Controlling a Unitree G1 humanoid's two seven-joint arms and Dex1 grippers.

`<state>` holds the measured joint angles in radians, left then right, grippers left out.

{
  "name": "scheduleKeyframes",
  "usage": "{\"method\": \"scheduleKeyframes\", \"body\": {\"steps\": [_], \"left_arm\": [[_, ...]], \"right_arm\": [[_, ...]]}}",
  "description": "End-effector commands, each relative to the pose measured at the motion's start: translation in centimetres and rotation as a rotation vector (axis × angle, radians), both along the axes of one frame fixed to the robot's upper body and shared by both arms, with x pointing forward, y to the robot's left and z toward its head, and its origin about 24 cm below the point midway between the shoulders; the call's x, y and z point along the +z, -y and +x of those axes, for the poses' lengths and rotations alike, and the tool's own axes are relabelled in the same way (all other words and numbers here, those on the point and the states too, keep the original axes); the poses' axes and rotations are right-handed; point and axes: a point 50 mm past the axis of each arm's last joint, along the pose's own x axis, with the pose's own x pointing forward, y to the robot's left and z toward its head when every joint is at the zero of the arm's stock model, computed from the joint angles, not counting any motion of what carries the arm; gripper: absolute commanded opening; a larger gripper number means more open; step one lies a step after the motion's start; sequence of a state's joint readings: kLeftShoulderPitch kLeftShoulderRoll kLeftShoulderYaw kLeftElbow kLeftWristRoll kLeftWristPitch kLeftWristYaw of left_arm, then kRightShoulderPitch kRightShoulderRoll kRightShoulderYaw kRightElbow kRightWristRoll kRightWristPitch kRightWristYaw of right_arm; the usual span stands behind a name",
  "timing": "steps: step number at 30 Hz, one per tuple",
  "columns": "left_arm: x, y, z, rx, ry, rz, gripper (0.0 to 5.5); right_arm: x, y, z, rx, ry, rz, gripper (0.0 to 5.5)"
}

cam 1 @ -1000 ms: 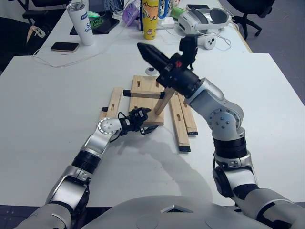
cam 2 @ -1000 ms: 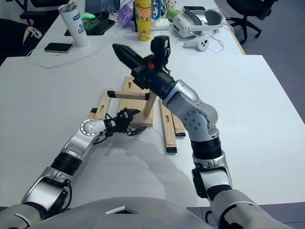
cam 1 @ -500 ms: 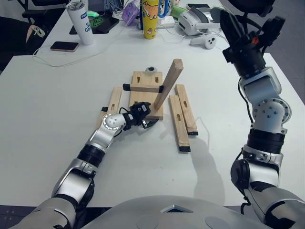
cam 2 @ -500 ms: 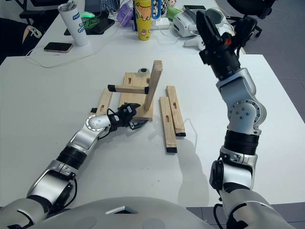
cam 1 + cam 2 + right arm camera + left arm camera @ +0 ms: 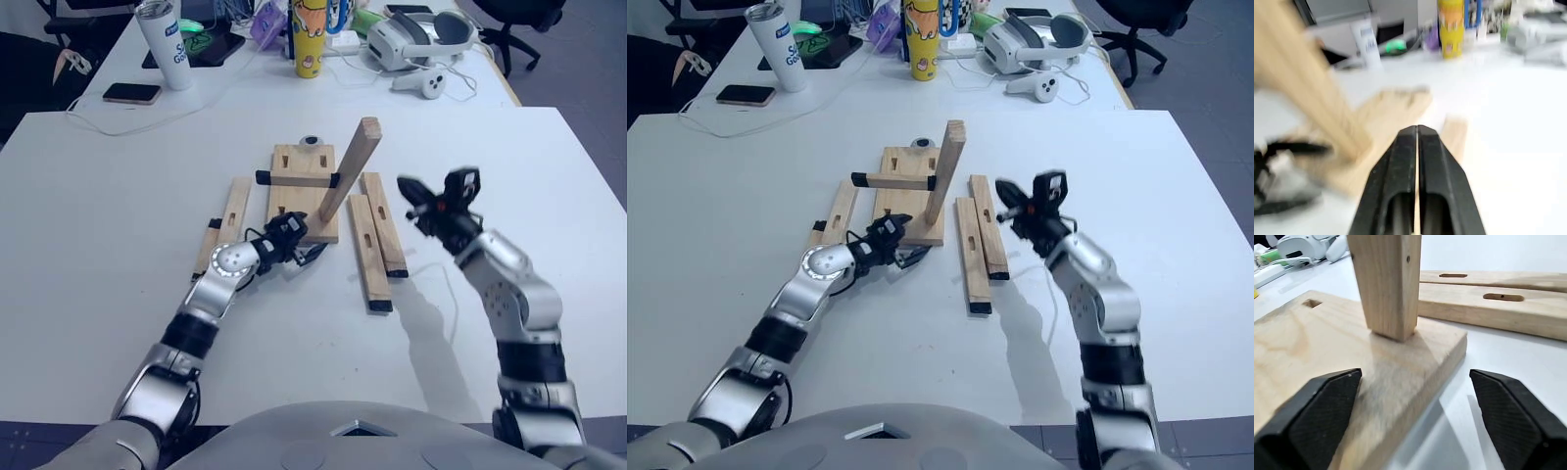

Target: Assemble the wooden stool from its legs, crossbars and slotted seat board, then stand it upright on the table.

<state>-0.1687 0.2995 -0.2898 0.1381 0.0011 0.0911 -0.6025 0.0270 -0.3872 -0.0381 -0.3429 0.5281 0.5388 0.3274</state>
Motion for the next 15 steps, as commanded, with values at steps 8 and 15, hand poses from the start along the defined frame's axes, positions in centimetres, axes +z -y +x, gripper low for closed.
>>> {"method": "scheduleKeyframes", "body": {"steps": [8, 15], "left_arm": [[1.1, -0.3, -3.9, 0.107, 0.018, -0.144, 4.09], [1.2, -0.2, -3.9, 0.1, 0.005, -0.153, 4.09]], "right_arm": [[-0.2, -2.0, -4.3, -0.124, -0.261, -0.079, 1.4], [-1.0, -2.9, -5.5, -0.115, -0.415, -0.019, 2.45]]}}
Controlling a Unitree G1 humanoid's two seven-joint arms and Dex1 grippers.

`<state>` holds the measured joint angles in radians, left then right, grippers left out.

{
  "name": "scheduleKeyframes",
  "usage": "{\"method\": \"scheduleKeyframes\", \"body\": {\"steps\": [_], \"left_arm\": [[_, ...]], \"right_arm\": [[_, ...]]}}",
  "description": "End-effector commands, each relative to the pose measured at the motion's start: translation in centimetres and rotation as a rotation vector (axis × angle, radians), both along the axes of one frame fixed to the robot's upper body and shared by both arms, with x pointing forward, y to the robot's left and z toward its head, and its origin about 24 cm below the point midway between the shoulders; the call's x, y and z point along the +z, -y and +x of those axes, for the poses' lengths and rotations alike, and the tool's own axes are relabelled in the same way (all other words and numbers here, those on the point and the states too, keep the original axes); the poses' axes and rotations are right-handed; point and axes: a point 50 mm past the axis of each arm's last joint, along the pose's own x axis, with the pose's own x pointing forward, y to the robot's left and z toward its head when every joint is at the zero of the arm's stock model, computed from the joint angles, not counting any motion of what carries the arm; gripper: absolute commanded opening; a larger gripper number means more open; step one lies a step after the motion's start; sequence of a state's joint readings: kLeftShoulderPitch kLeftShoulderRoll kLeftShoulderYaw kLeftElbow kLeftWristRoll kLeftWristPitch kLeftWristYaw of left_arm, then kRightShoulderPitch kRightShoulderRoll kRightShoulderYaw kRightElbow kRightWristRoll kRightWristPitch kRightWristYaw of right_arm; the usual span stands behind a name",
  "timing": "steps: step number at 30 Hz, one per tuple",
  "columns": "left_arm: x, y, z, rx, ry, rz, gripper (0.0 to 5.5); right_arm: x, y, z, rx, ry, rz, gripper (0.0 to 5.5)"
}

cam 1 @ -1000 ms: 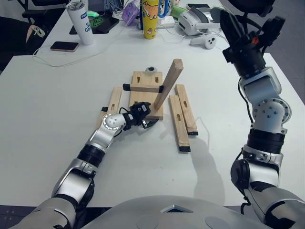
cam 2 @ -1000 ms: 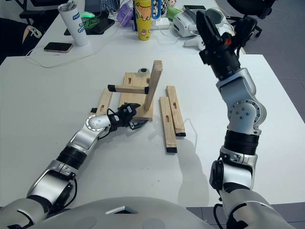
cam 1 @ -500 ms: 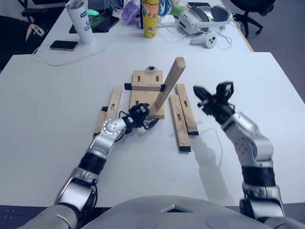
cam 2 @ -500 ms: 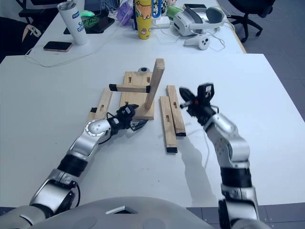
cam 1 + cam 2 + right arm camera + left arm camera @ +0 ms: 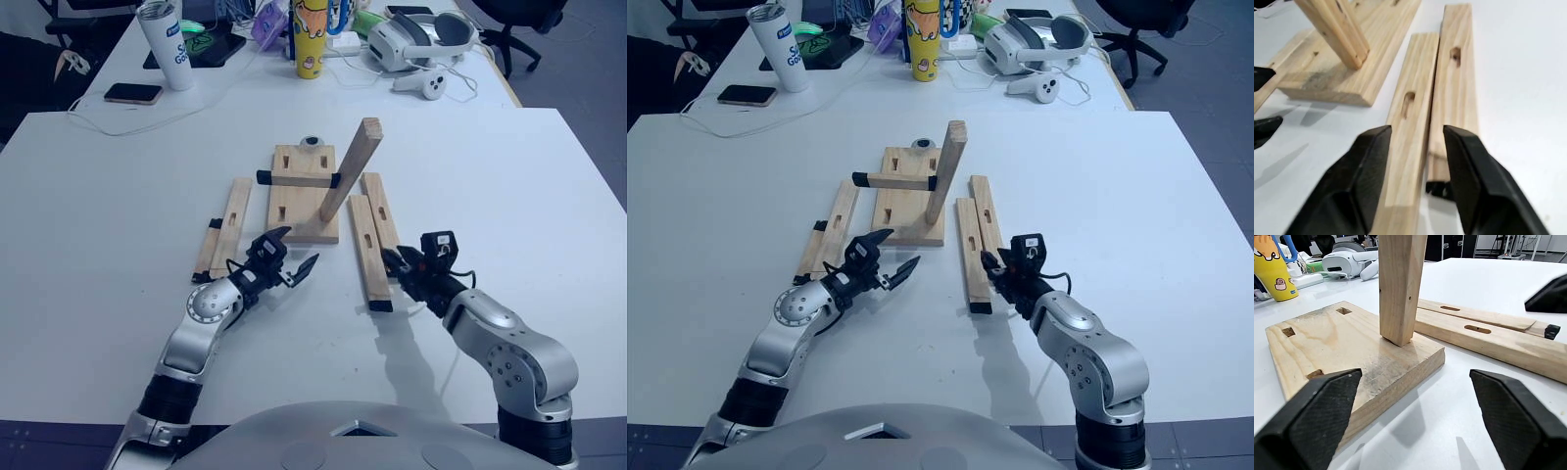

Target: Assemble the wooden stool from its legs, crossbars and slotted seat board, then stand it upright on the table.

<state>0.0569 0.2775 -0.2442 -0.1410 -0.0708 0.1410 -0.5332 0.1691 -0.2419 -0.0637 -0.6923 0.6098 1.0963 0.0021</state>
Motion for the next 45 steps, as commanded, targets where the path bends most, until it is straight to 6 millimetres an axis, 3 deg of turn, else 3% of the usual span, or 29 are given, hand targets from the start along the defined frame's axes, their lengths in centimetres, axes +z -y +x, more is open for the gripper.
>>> {"method": "scheduleKeyframes", "body": {"steps": [1, 4, 16, 20, 27, 32, 36, 39, 45], "left_arm": [[0.2, 0.1, 0.0, -0.006, -0.005, -0.005, 4.09], [0.3, 0.2, -0.1, -0.01, -0.008, -0.007, 4.09], [0.3, 0.7, -0.4, -0.037, -0.034, -0.014, 4.09], [0.3, 0.9, -0.6, -0.033, -0.039, -0.016, 4.09], [0.0, 1.4, -0.6, -0.016, -0.047, -0.032, 4.09], [-0.2, 1.5, -0.5, 0.001, -0.047, -0.045, 4.09], [-0.5, 1.7, -0.7, 0.001, -0.056, -0.047, 4.09], [-0.8, 1.8, -0.8, 0.003, -0.061, -0.047, 4.09], [-0.7, 1.9, -0.7, -0.021, -0.061, -0.044, 4.09]], "right_arm": [[-0.1, -0.5, -0.7, 0.016, -0.063, 0.028, 2.54], [-0.2, -0.7, -1.0, 0.031, -0.096, -0.008, 3.01], [-0.6, -1.6, -1.6, 0.052, -0.157, -0.056, 3.01], [-0.2, -1.6, -1.6, 0.103, -0.135, -0.148, 3.01], [-1.0, 0.2, -0.5, 0.105, -0.141, -0.271, 3.01], [1.2, 0.1, 1.4, 0.099, -0.001, -0.165, 3.01], [2.2, -0.5, 1.5, 0.125, 0.049, -0.112, 3.01], [2.3, -0.7, 1.3, 0.151, 0.046, -0.113, 3.01], [0.1, -0.6, 0.6, 0.165, -0.04, -0.149, 3.01]]}}
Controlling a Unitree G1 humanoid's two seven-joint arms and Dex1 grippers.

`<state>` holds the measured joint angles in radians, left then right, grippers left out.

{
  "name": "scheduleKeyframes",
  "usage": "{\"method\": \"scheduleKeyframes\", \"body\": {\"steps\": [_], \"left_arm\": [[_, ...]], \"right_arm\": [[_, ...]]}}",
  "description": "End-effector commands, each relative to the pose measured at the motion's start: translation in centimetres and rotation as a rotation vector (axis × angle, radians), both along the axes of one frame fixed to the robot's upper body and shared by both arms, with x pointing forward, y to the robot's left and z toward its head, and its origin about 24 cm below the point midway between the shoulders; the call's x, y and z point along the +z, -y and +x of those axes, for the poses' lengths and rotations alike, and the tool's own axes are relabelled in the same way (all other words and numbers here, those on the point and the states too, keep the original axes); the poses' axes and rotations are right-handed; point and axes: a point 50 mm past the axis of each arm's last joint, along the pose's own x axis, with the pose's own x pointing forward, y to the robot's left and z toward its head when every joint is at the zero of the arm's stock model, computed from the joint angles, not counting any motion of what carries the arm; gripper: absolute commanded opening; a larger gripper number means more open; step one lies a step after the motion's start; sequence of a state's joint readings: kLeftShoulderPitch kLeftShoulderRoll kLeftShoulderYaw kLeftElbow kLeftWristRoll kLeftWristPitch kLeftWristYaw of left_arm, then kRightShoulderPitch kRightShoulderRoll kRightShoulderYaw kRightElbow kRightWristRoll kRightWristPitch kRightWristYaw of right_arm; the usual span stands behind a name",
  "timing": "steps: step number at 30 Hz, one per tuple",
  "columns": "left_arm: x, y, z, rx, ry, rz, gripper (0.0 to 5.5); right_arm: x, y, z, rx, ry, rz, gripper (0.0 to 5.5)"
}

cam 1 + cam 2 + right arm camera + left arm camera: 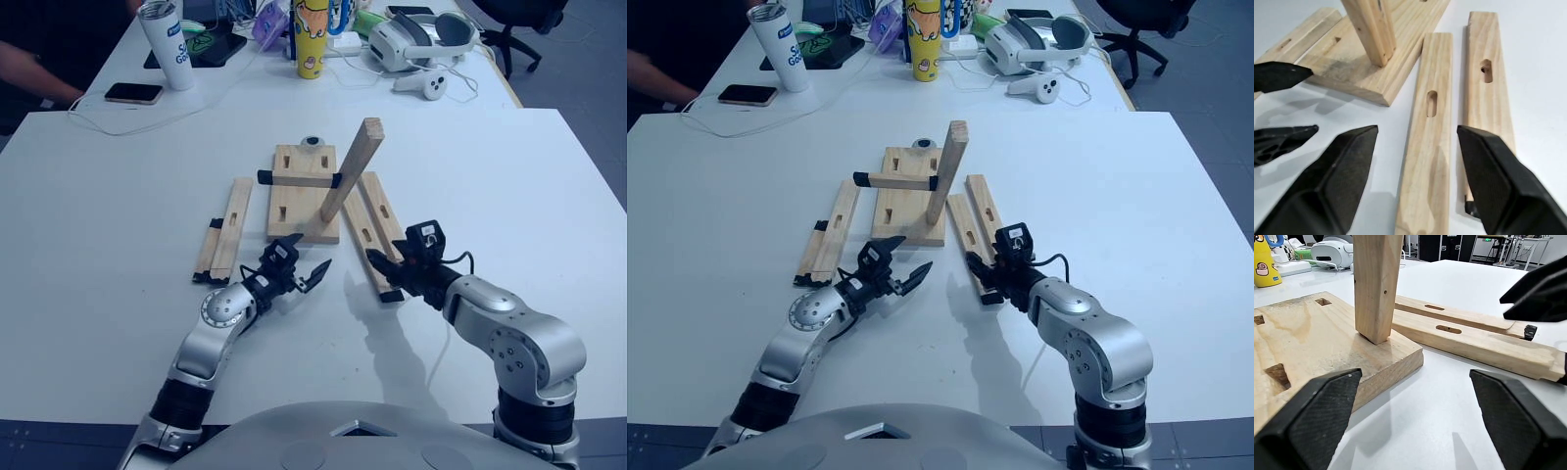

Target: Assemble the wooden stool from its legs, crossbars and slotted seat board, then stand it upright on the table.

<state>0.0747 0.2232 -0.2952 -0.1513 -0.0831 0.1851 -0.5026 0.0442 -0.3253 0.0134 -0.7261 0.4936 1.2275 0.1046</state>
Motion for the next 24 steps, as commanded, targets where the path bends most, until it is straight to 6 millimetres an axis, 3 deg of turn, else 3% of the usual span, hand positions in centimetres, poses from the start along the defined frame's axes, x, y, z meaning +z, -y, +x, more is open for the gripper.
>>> {"method": "scheduleKeyframes", "body": {"steps": [1, 9, 15, 24], "left_arm": [[-0.1, -0.1, 0.0, -0.015, -0.001, 0.015, 4.09], [-0.2, -0.3, 0.1, -0.02, -0.008, 0.017, 4.09], [-0.1, -0.2, 0.3, -0.021, -0.003, 0.019, 4.09], [-0.1, -0.1, 0.5, -0.032, -0.005, 0.019, 4.09]], "right_arm": [[-1.3, -0.1, -0.6, -0.003, -0.06, 0.015, 3.01], [-1.8, -0.9, -0.9, -0.007, -0.071, 0.024, 3.01], [-2.6, -1.1, 0.0, -0.03, -0.082, -0.068, 3.01], [-3.6, -1.0, -0.4, -0.05, -0.119, -0.182, 3.01]]}}
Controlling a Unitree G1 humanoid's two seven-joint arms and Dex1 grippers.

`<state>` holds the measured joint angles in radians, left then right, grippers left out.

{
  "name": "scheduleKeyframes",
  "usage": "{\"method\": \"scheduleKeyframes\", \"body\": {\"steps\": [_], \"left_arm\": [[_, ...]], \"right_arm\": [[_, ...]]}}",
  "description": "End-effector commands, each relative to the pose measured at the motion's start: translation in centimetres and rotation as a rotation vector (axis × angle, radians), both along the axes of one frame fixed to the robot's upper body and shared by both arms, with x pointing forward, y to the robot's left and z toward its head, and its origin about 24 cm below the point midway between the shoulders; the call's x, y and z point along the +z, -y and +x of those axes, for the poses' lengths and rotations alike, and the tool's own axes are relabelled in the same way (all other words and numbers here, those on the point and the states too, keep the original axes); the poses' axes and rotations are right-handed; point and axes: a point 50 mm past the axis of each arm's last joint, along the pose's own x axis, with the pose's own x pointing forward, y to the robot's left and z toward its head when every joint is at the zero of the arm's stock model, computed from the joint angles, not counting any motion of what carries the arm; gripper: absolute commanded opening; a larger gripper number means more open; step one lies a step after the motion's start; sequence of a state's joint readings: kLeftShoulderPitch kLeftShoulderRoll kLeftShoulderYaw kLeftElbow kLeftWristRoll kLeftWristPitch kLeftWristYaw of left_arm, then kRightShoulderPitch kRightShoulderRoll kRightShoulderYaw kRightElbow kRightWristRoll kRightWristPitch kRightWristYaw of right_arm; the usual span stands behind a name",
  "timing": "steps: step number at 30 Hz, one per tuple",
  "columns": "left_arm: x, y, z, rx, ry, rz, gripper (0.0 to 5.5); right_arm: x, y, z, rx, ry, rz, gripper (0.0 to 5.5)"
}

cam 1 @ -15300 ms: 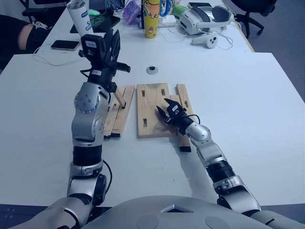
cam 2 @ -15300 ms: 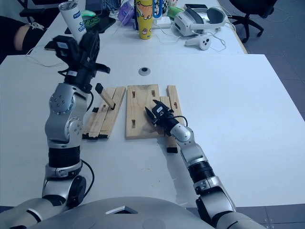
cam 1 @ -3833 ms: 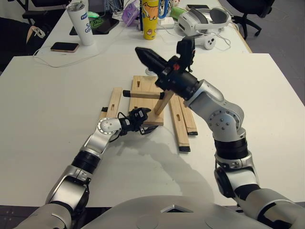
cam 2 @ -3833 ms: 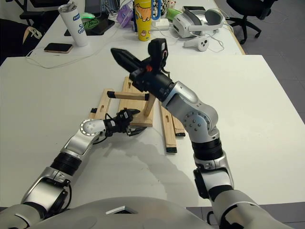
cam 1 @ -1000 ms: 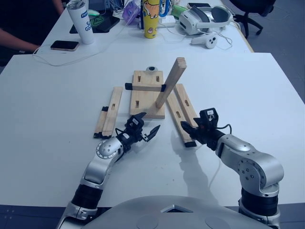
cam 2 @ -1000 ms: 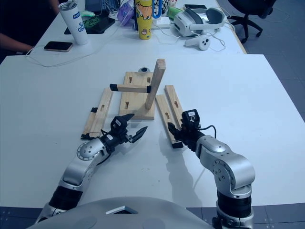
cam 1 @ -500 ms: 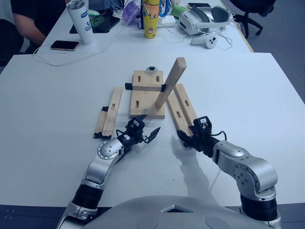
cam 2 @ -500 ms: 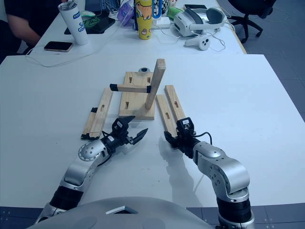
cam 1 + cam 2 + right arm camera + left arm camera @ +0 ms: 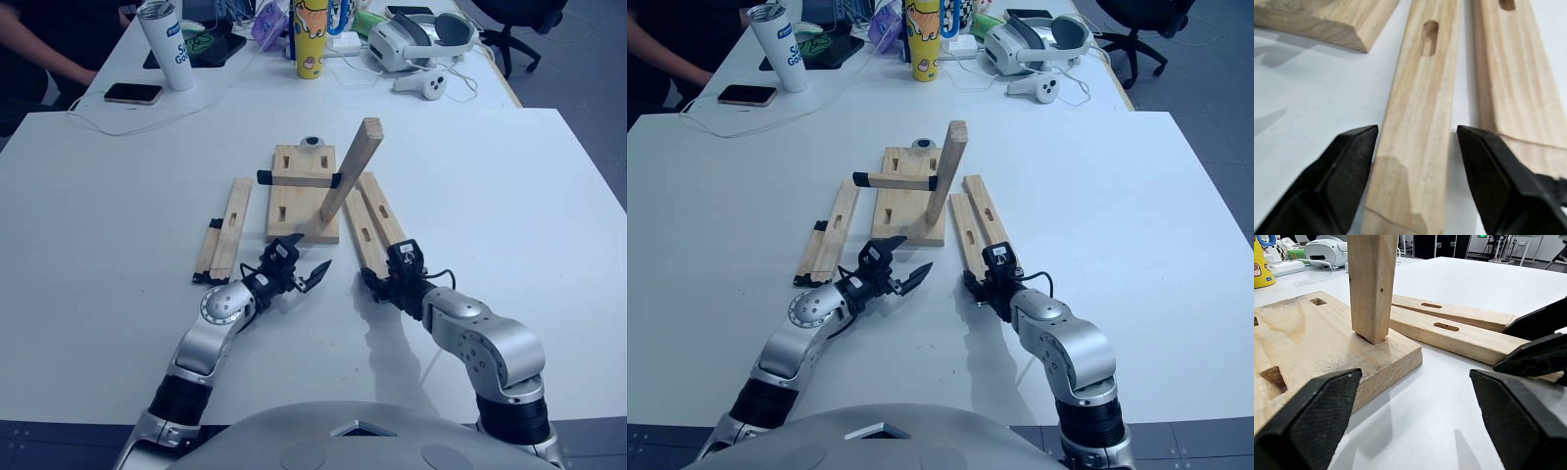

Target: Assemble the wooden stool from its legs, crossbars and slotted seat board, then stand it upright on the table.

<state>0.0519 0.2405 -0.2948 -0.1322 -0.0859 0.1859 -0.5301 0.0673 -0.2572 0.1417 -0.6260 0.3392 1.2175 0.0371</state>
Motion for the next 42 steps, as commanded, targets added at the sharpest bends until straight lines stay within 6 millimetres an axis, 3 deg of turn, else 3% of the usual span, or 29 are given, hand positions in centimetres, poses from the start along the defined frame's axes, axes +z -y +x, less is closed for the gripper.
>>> {"method": "scheduleKeyframes", "body": {"steps": [1, 9, 15, 19, 22, 24, 27, 30, 34, 38, 42], "left_arm": [[0.0, 0.1, 0.2, -0.001, -0.002, 0.002, 4.09], [0.0, 0.0, 0.6, -0.008, 0.004, 0.012, 4.09], [0.0, -0.3, 0.9, -0.023, 0.008, 0.024, 4.09], [0.1, 0.0, 1.3, -0.057, 0.029, 0.043, 4.09], [0.2, 0.0, 1.3, -0.068, 0.021, 0.021, 4.09], [0.4, 0.1, 0.9, -0.147, -0.019, -0.003, 4.09], [1.9, -0.6, 0.5, -0.206, -0.077, -0.097, 4.09], [4.4, -1.5, 0.3, -0.271, -0.153, -0.262, 4.09], [7.0, -3.2, -0.3, -0.367, -0.267, -0.417, 4.09], [9.3, -4.8, -0.1, -0.394, -0.314, -0.566, 4.09], [11.2, -5.7, -0.2, -0.432, -0.357, -0.715, 4.51]], "right_arm": [[-0.7, 0.3, -0.3, 0.013, -0.024, -0.117, 3.01], [-1.3, -0.8, -0.5, 0.004, -0.092, -0.022, 2.13], [-0.1, -0.4, 1.0, -0.058, 0.004, -0.062, 2.09], [5.8, 1.1, 4.2, -0.214, 0.411, 0.042, 2.08], [8.3, 2.4, 5.8, -0.221, 0.559, 0.052, 2.08], [12.0, 3.3, 8.6, -0.192, 0.659, 0.248, 2.08], [15.3, 3.5, 9.6, 0.015, 0.691, 0.482, 2.08], [18.1, 4.9, 9.1, 0.201, 0.697, 0.705, 2.07], [19.6, 6.4, 6.3, 0.482, 0.635, 0.931, 2.07], [18.5, 5.7, 3.9, 0.685, 0.473, 0.928, 2.07], [15.6, 4.4, 2.9, 0.717, 0.317, 0.928, 2.07]]}}
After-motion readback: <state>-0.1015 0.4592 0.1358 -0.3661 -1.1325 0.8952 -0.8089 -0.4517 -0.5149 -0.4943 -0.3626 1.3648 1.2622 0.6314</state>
